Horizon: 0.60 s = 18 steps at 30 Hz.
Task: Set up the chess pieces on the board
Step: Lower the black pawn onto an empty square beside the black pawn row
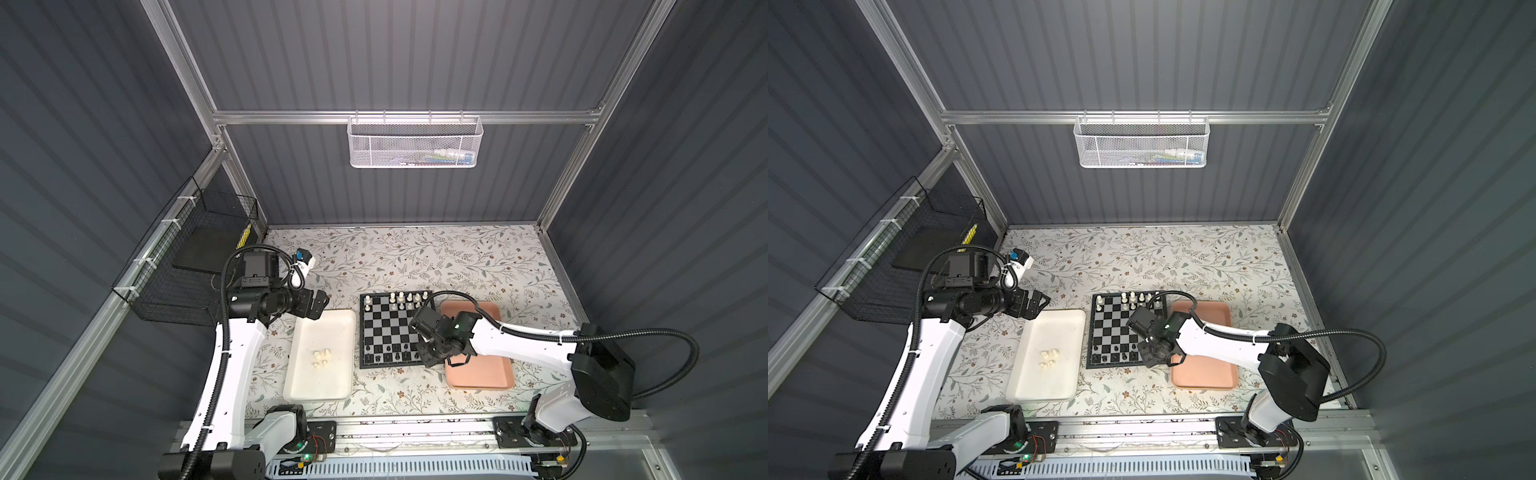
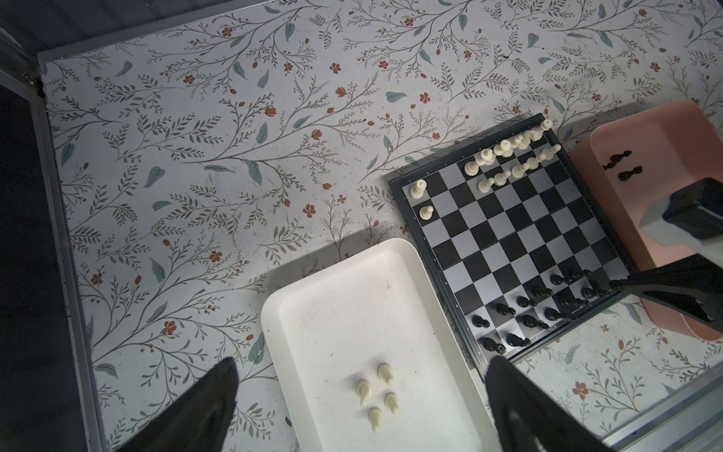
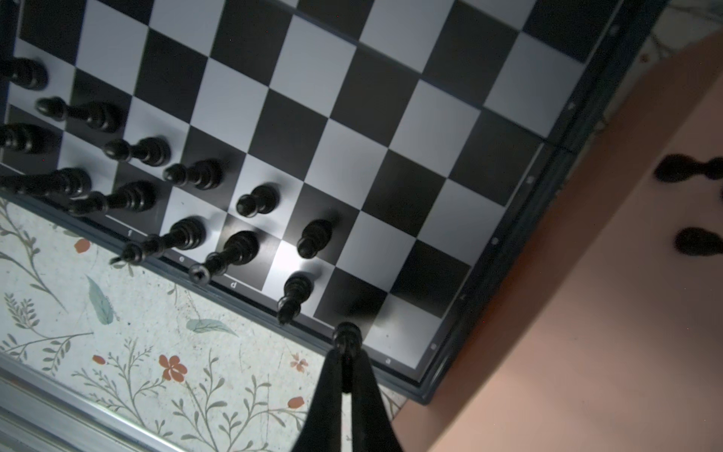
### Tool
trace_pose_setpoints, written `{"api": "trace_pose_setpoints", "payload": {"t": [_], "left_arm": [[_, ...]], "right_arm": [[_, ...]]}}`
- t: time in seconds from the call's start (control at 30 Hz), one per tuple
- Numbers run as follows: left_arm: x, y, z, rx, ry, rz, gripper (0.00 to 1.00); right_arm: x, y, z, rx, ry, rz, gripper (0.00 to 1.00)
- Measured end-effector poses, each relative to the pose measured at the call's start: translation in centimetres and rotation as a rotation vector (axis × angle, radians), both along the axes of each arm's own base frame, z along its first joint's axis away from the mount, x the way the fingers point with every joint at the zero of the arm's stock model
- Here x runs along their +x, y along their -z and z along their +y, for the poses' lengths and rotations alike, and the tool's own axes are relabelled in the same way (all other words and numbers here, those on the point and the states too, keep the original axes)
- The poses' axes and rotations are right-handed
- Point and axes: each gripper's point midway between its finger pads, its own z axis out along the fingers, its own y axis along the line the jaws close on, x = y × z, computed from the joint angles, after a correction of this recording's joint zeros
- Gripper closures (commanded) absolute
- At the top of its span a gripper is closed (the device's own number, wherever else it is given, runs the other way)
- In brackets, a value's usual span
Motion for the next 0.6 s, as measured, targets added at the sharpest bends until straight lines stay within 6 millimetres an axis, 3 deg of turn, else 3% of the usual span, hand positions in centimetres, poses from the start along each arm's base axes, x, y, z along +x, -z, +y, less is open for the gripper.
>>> {"api": "trace_pose_setpoints", "payload": {"t": [0.6], "left_arm": [[-0.01, -0.01, -0.01, 0.000, 0.000, -0.001, 0.00]], "right_arm": [[0.34, 0.69, 0.37, -0.018, -0.014, 0.001, 0.92]]}}
